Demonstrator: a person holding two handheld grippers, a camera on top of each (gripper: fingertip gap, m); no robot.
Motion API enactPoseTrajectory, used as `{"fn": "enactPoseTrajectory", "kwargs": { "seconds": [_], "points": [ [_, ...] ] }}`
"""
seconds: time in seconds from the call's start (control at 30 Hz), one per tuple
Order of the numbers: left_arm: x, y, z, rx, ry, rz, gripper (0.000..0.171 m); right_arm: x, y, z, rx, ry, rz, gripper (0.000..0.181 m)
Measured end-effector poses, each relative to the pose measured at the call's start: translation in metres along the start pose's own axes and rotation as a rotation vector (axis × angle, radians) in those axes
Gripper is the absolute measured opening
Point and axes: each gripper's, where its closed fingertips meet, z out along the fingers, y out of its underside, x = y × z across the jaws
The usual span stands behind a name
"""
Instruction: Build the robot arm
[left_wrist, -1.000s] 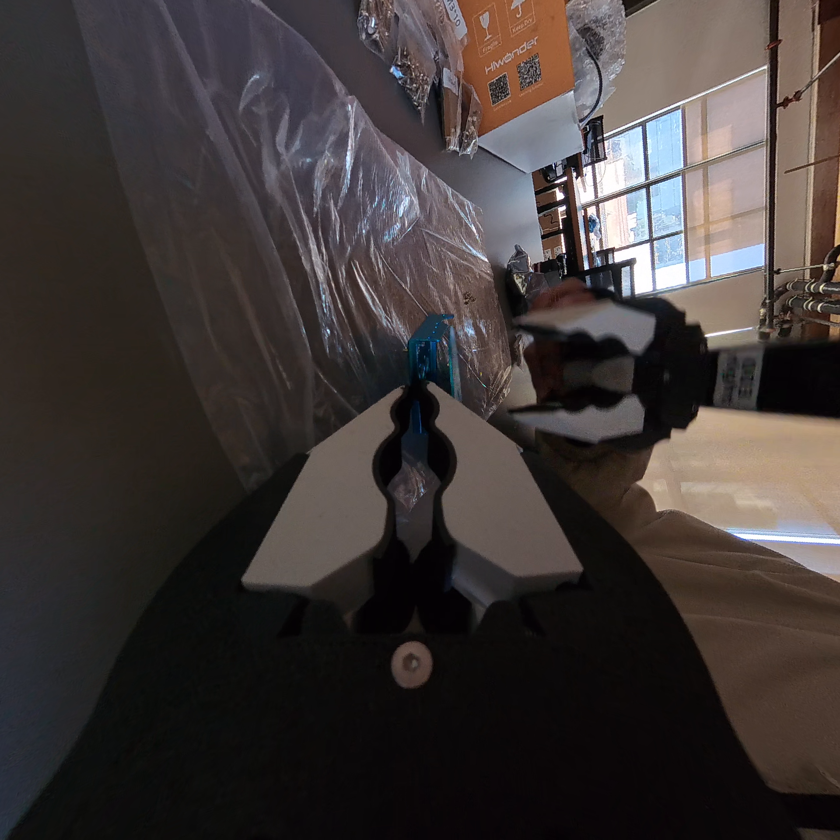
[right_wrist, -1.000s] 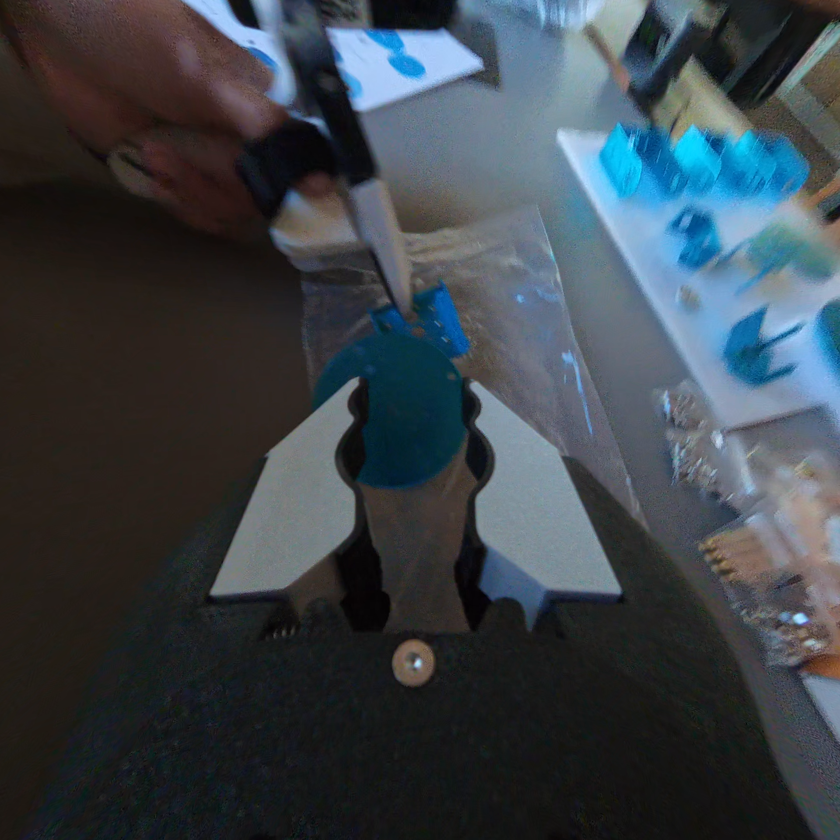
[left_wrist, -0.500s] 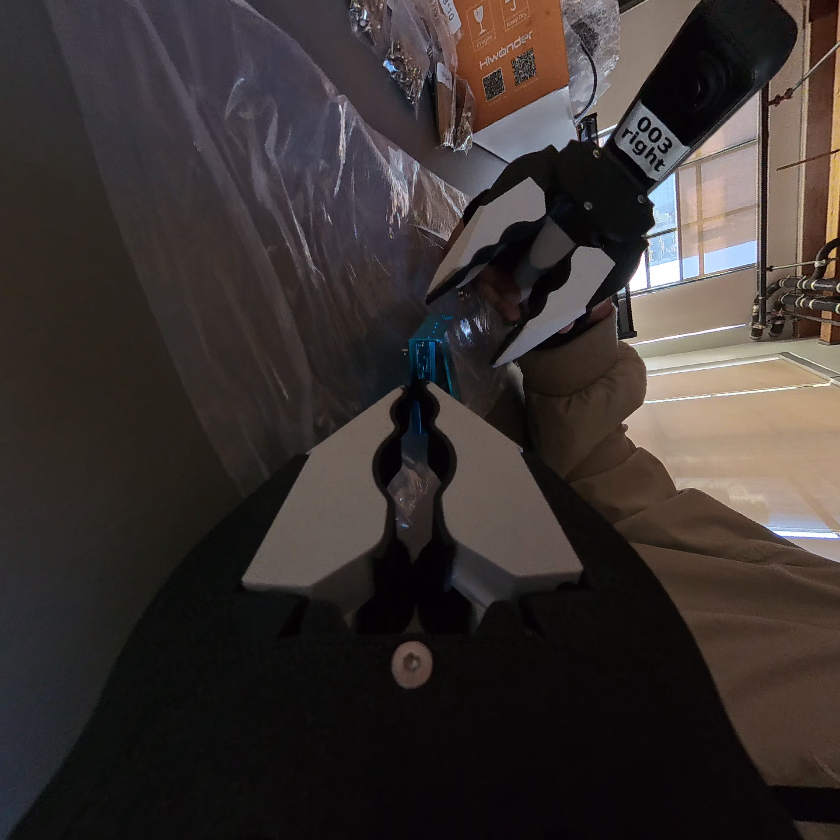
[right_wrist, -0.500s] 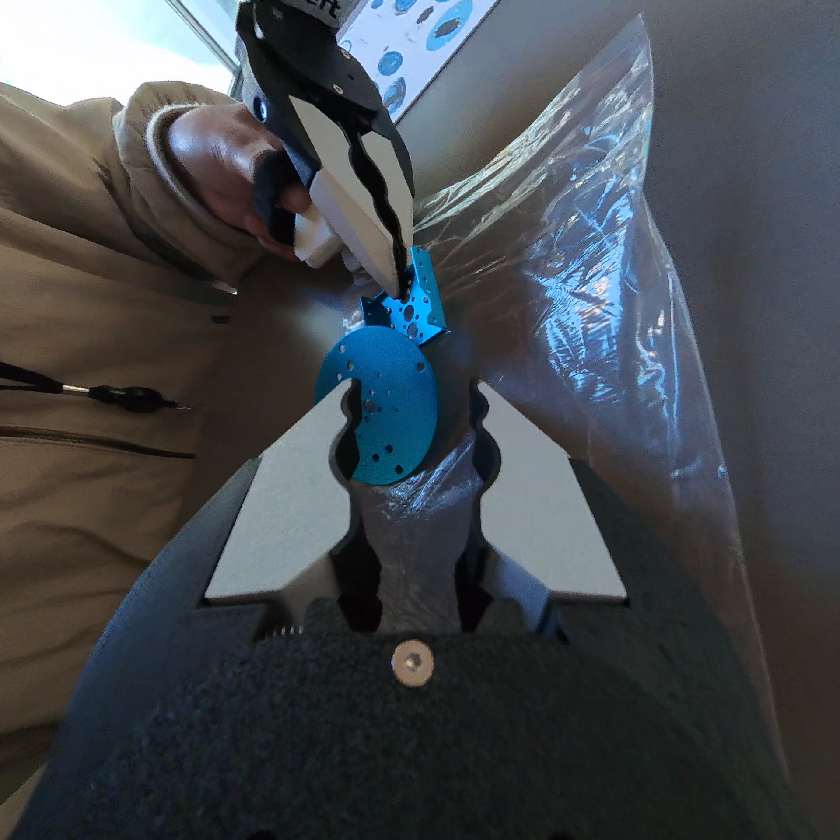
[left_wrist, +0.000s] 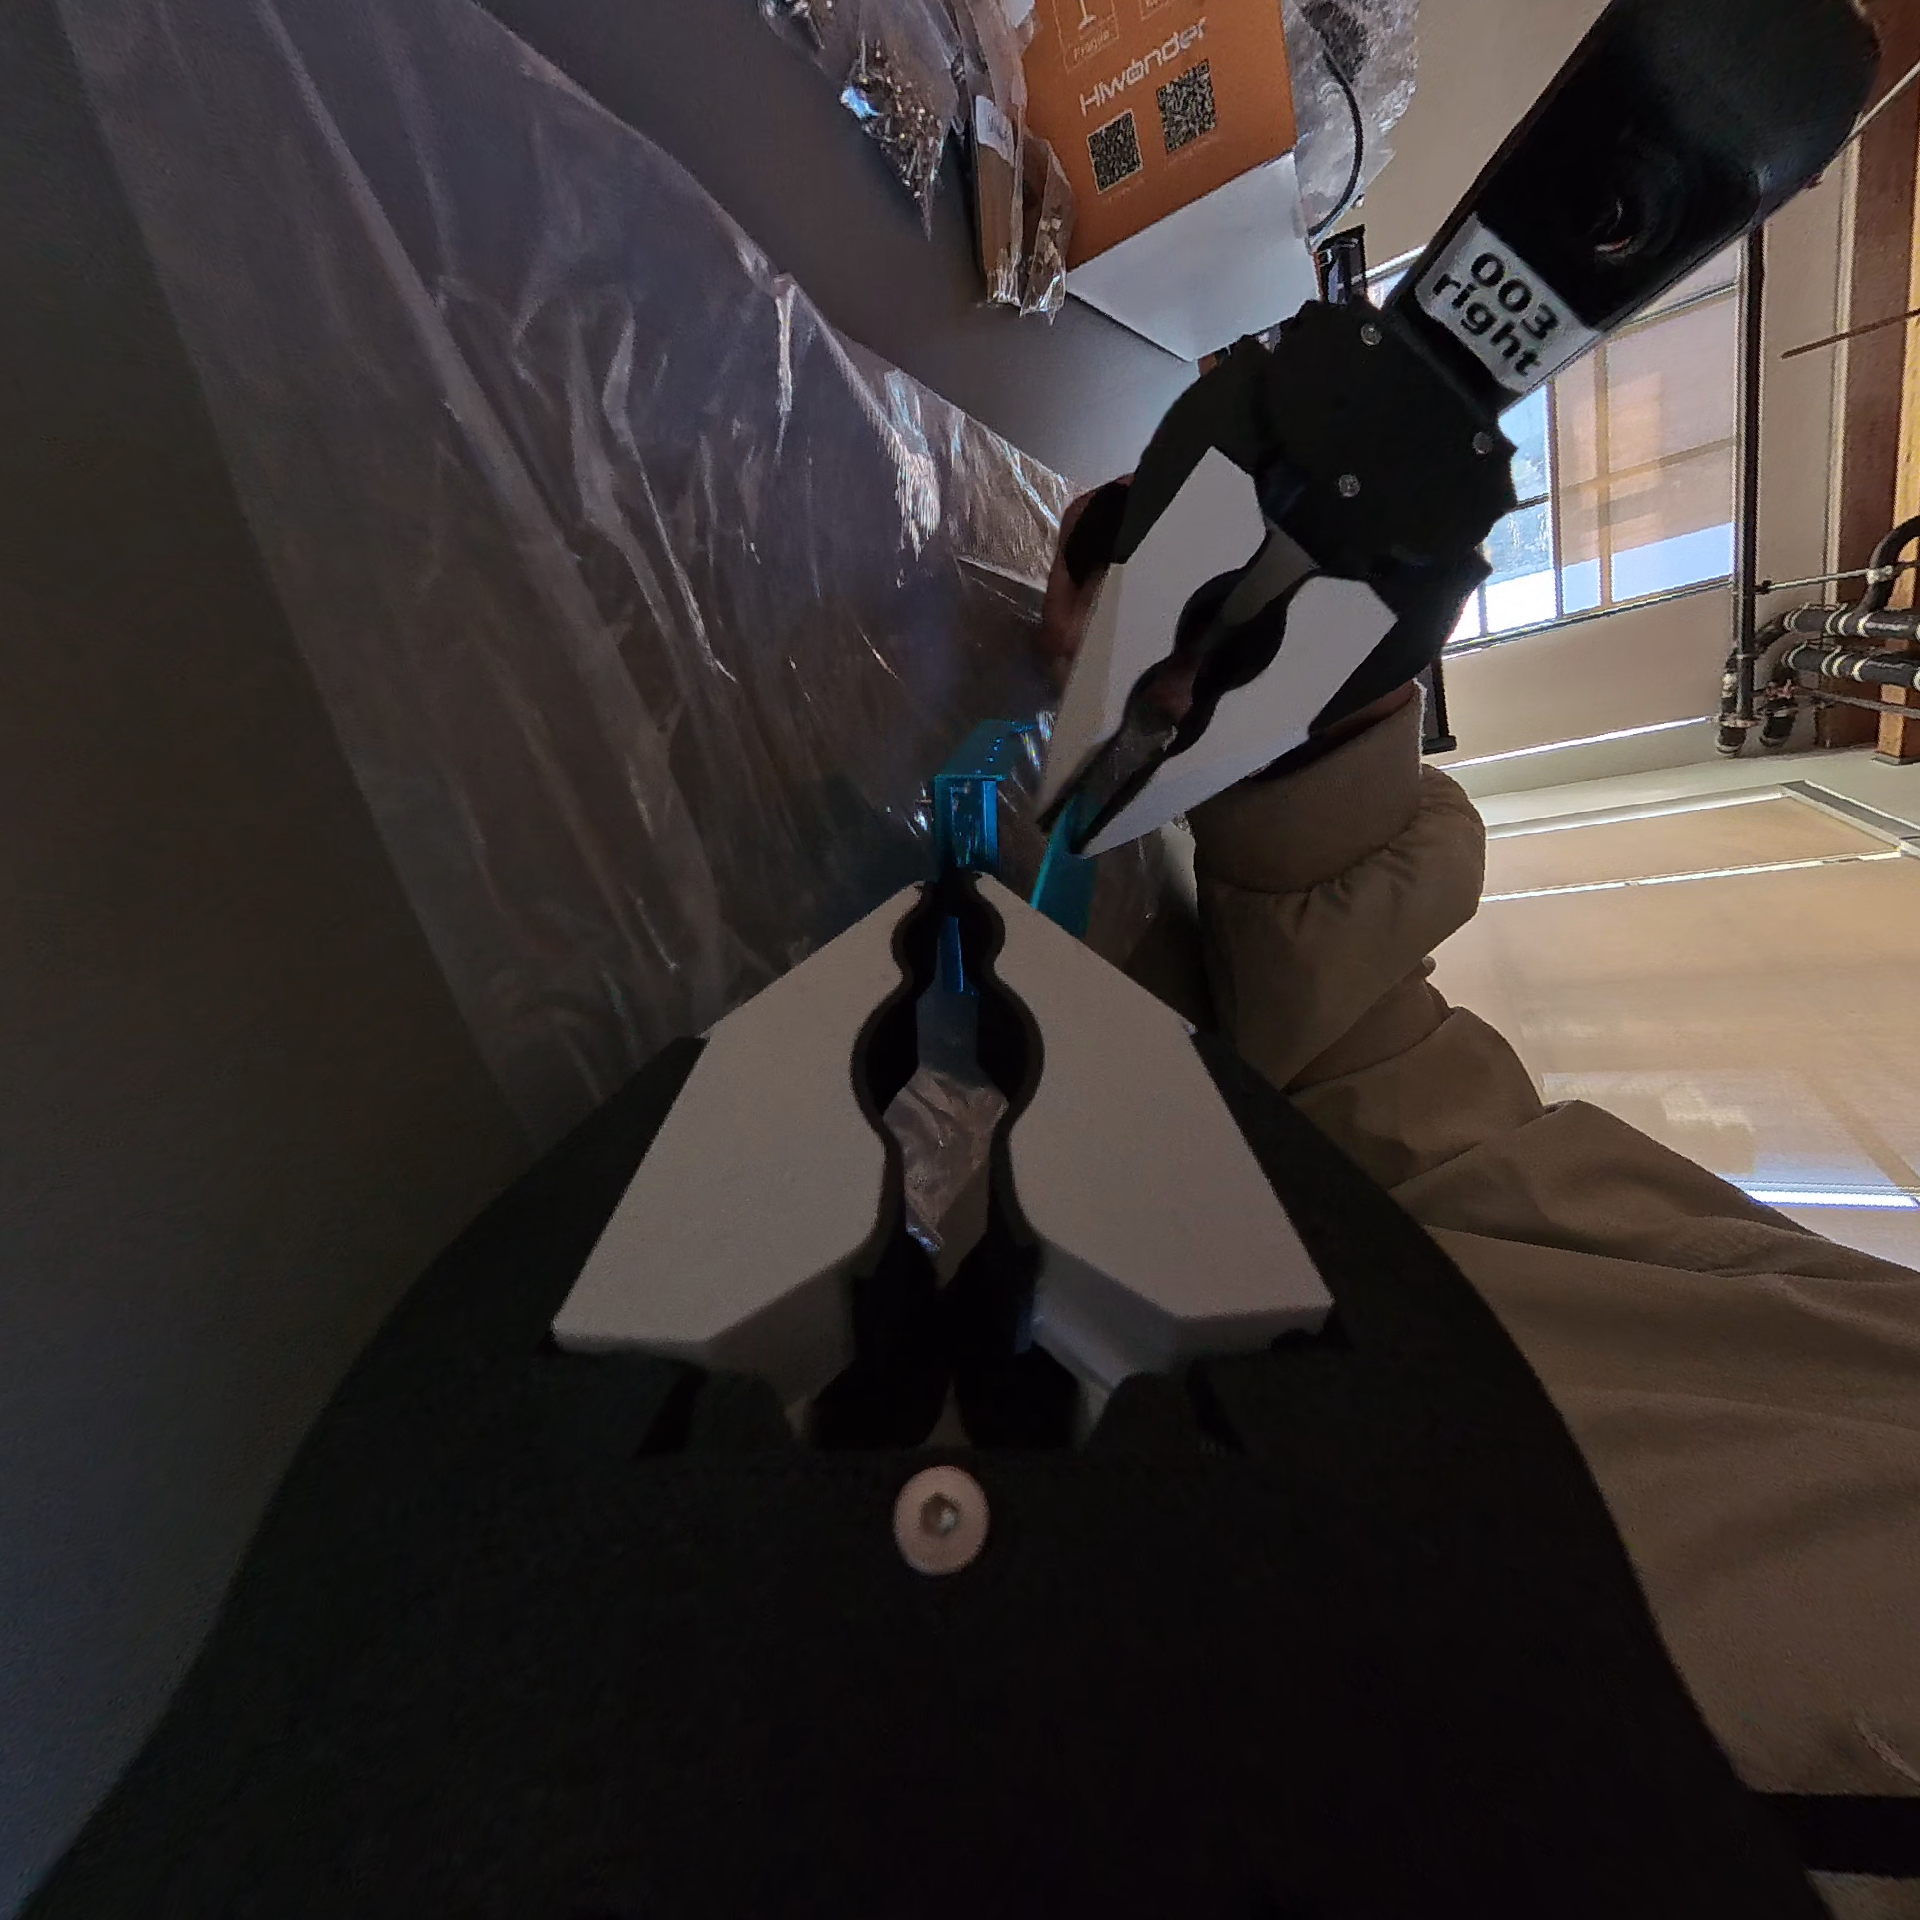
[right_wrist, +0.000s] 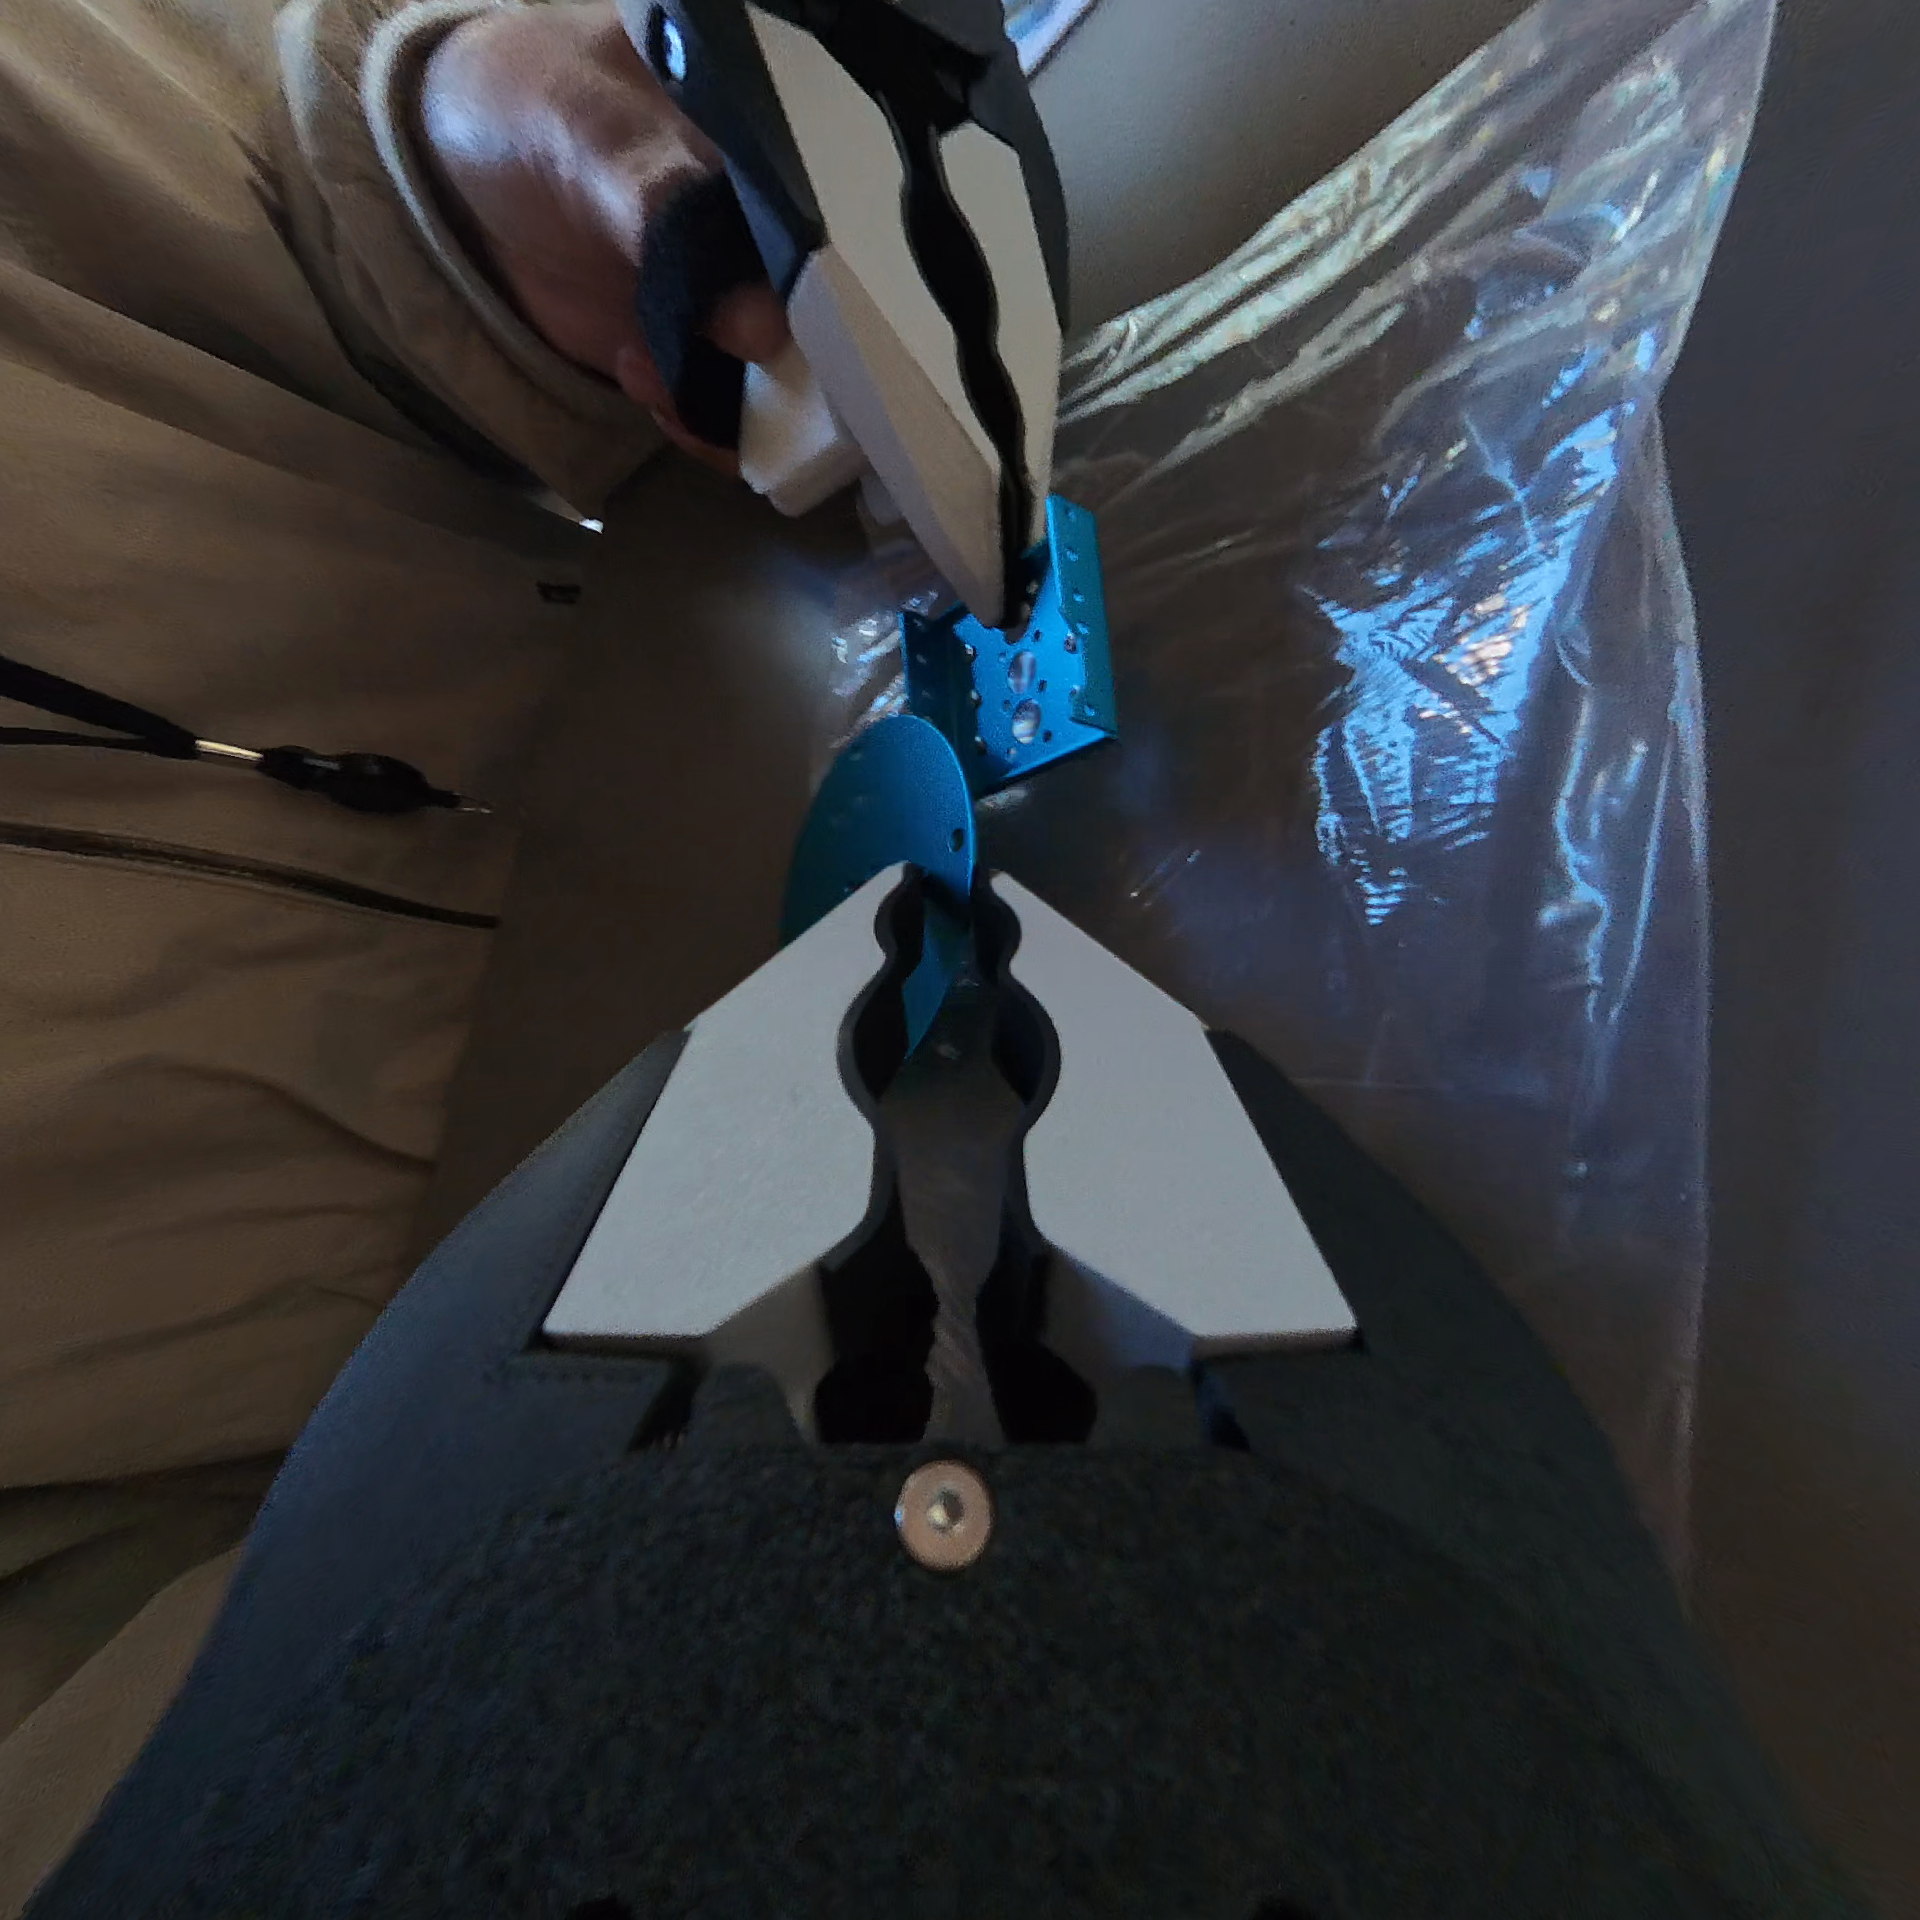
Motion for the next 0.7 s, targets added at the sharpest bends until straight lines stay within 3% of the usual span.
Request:
{"fn": "enactPoseTrajectory", "kwargs": {
  "seconds": [0.17, 0.37, 0.53, 0.7],
  "points": [
    [0.002, 0.000, -0.002, 0.004, 0.012, 0.003, 0.002, -0.024, -0.012, -0.017, 0.079, -0.103, 0.021, 0.000],
    [0.006, -0.002, -0.007, 0.008, 0.052, -0.017, 0.001, -0.042, -0.022, -0.043, 0.174, -0.039, 0.037, 0.000],
    [0.011, 0.001, -0.009, -0.011, 0.080, -0.022, 0.001, -0.009, -0.026, -0.077, 0.344, 0.175, 0.233, 0.000],
    [0.018, 0.000, -0.014, -0.018, 0.088, -0.013, 0.001, 0.001, -0.026, -0.078, 0.447, 0.118, 0.382, 0.000]
  ]
}}
